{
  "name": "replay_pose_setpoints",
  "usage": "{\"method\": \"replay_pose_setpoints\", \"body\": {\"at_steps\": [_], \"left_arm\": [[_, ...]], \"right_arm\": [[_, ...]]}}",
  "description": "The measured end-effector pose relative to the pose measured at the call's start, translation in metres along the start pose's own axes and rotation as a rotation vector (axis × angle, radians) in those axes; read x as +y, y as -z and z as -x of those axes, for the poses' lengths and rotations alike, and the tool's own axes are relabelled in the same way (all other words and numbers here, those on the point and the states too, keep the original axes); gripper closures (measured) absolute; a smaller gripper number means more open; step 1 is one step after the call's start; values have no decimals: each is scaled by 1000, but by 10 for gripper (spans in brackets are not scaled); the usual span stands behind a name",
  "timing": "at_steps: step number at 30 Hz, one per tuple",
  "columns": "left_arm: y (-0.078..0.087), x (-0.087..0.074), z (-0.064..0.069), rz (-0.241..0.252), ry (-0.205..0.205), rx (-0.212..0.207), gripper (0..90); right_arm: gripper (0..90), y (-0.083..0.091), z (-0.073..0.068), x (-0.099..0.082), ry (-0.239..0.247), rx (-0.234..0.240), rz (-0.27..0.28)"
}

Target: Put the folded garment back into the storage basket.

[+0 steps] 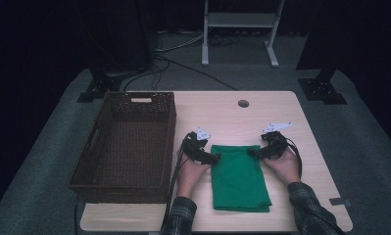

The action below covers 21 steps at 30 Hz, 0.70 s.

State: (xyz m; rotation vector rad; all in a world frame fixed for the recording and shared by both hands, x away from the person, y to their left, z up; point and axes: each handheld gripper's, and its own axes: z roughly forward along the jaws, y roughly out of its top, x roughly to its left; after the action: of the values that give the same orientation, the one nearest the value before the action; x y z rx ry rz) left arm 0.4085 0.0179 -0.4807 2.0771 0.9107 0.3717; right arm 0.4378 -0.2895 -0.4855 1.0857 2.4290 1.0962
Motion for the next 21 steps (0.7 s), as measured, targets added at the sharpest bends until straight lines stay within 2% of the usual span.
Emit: {"method": "replay_pose_setpoints", "body": {"at_steps": [21], "left_arm": [[17,-16,21,-15,10,-26,0]], "right_arm": [[25,0,0,0,-1,0,0]]}}
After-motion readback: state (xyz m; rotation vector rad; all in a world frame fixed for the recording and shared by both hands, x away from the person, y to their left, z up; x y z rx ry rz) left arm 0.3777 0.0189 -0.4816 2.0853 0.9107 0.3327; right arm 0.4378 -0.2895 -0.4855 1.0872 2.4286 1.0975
